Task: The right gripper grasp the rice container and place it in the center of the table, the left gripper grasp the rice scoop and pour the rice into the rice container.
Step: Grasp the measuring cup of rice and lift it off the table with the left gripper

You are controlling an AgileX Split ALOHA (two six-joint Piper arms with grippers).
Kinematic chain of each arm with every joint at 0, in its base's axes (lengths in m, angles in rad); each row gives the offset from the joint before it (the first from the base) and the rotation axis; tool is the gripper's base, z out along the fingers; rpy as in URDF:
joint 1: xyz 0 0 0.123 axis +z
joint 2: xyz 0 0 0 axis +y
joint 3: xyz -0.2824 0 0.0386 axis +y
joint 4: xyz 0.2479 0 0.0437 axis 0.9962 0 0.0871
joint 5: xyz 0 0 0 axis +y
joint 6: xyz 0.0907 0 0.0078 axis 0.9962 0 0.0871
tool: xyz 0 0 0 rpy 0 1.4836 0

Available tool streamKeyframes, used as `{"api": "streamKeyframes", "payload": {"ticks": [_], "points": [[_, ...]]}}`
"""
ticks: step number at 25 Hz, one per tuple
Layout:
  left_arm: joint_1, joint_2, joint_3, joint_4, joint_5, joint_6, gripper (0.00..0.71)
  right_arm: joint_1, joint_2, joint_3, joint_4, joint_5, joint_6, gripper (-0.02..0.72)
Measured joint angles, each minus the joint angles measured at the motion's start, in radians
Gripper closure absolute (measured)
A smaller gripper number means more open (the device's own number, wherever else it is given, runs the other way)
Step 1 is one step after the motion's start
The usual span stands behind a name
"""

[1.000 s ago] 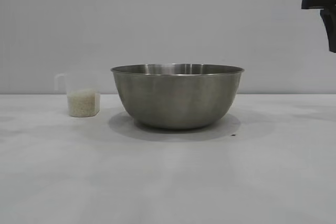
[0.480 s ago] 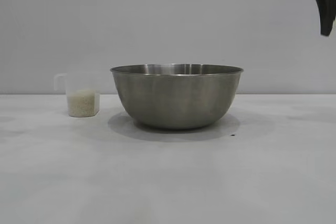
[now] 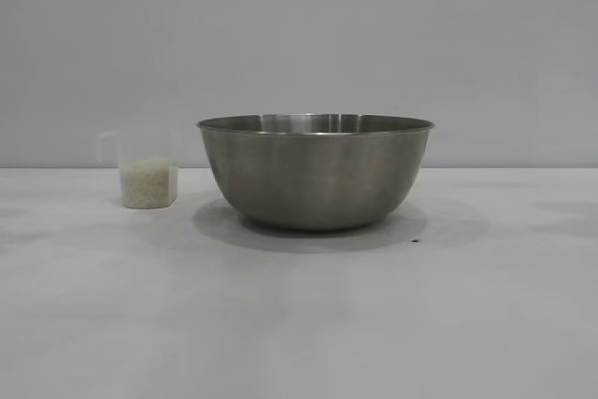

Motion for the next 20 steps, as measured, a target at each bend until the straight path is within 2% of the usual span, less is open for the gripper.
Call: {"api": "streamKeyframes", "payload": {"ticks": [7,13,20], "points": [[0.000,0.000,0.000,0.000,0.000,0.000,0.477,0.000,-0.109,0.142,0.013,-0.060,0.000,0.388],[0.000,0.000,0.000,0.000,0.000,0.000,0.477,0.000,-0.263,0.315,0.028,-0.148,0.000,0.388],[0.000,0.000,0.000,0.000,0.000,0.000,0.477,0.000,-0.472,0.503,0.028,-0.198,-0.004,0.388]]}}
